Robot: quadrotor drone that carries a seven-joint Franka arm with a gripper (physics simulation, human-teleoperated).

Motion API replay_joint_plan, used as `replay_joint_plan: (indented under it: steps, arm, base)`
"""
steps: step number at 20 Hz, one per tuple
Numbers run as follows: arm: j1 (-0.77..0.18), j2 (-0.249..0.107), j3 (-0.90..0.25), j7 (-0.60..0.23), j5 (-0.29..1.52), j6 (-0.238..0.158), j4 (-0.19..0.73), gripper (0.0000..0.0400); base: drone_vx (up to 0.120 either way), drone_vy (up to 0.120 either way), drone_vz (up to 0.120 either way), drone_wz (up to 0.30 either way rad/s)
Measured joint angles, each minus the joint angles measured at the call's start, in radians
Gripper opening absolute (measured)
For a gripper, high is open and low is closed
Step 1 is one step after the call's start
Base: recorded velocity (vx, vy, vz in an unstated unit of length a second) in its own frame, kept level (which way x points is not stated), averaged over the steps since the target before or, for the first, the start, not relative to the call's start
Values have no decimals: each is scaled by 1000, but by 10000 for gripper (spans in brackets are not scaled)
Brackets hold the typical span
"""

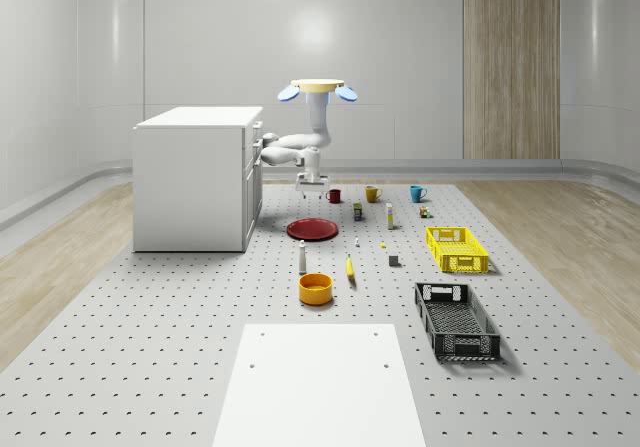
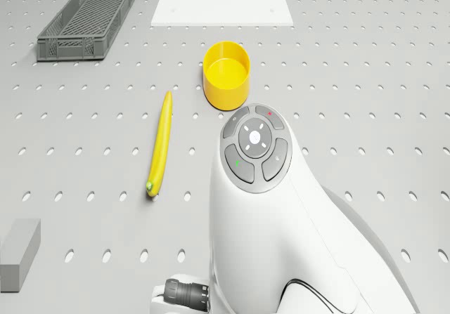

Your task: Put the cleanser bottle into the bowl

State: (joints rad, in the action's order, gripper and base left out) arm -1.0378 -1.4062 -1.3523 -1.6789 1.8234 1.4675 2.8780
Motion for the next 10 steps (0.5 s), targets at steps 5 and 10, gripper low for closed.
replay_joint_plan:
  steps: [5, 10]
  arm:
    - [-64, -8, -1, 3, -4, 8, 0, 400]
    - [-96, -18, -3, 1, -9, 18, -2, 400]
  base:
    - [120, 120, 0, 0]
    - [120, 120, 0, 0]
